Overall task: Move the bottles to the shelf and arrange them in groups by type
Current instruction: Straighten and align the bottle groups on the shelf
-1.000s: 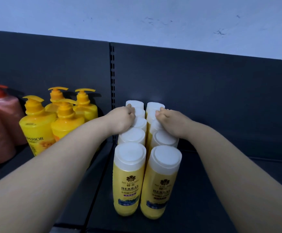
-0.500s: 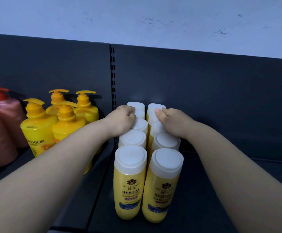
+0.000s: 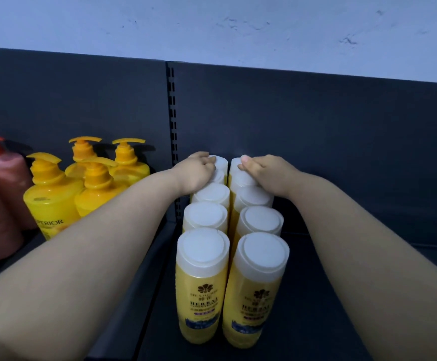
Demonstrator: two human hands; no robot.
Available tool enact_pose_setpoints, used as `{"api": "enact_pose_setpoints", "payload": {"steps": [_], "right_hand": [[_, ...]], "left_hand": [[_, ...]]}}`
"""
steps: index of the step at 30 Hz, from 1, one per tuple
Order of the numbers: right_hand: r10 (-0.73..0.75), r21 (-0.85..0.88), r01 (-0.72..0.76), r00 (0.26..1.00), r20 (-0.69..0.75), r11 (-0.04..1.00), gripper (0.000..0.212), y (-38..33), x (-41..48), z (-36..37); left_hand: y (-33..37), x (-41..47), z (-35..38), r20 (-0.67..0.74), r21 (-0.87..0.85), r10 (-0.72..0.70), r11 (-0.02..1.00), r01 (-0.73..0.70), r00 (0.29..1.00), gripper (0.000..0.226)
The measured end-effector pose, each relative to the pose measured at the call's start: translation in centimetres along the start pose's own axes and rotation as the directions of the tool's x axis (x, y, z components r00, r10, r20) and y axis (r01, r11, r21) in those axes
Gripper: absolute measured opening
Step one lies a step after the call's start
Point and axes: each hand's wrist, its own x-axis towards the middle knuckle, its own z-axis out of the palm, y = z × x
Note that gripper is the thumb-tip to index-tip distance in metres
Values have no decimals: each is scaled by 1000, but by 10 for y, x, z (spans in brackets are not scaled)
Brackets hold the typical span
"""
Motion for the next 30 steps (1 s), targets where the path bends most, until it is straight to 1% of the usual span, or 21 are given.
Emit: {"api": "enact_pose_setpoints", "payload": {"steps": [4, 7, 9, 11, 13, 15, 17, 19, 22, 24, 25, 26, 28, 30], "right_hand": [[-28, 20, 27, 999, 22, 999, 52, -3, -7, 2], [-84, -19, 85, 996, 40, 996, 51, -11, -17, 8], [-65, -51, 69, 996, 61, 996, 52, -10, -19, 17], [-29, -80, 36, 995, 93, 996, 58, -6, -22, 24], [-49, -107, 60, 993, 106, 992, 61, -1, -21, 28], [-72, -126, 87, 990, 121, 988, 62, 0, -17, 31], [-85, -73, 95, 988, 132, 993, 60, -2, -18, 29], [-114, 7, 114, 988, 108, 993, 53, -5, -28, 26], [-150, 91, 143, 985, 83, 986, 56, -12, -60, 14], [-222, 11, 222, 966, 130, 975, 51, -16, -83, 11], [-238, -39, 247, 958, 162, 968, 52, -17, -91, 14], [-223, -92, 242, 958, 181, 966, 56, -18, -97, 19], [-180, -202, 208, 972, 150, 957, 61, -17, -99, 30], [-169, -238, 192, 979, 112, 952, 60, -16, -98, 35]], "left_hand": [[3, -9, -2, 66, 59, 17, 998, -21, 998, 47], [6, -18, -2, 66, 67, 34, 997, -39, 997, 48], [10, -25, 2, 94, 109, 62, 991, -72, 994, 49], [14, -31, 9, 124, 204, 81, 973, -106, 989, 51], [14, -32, 13, 112, 246, 105, 961, -130, 988, 53], [13, -33, 12, 116, 253, 112, 958, -138, 987, 53], [13, -35, 10, 135, 274, 122, 949, -155, 983, 53], [15, -41, 8, 127, 284, 145, 942, -176, 981, 53], [17, -61, 3, 86, 224, 205, 949, -220, 975, 51], [16, -82, 5, 84, 168, 258, 949, -268, 963, 50], [15, -91, 8, 84, 154, 277, 945, -287, 957, 50], [13, -99, 12, 81, 147, 288, 943, -298, 954, 50], [13, -108, 17, 68, 141, 291, 944, -298, 954, 53], [13, -108, 19, 39, 156, 310, 937, -313, 950, 65]]}}
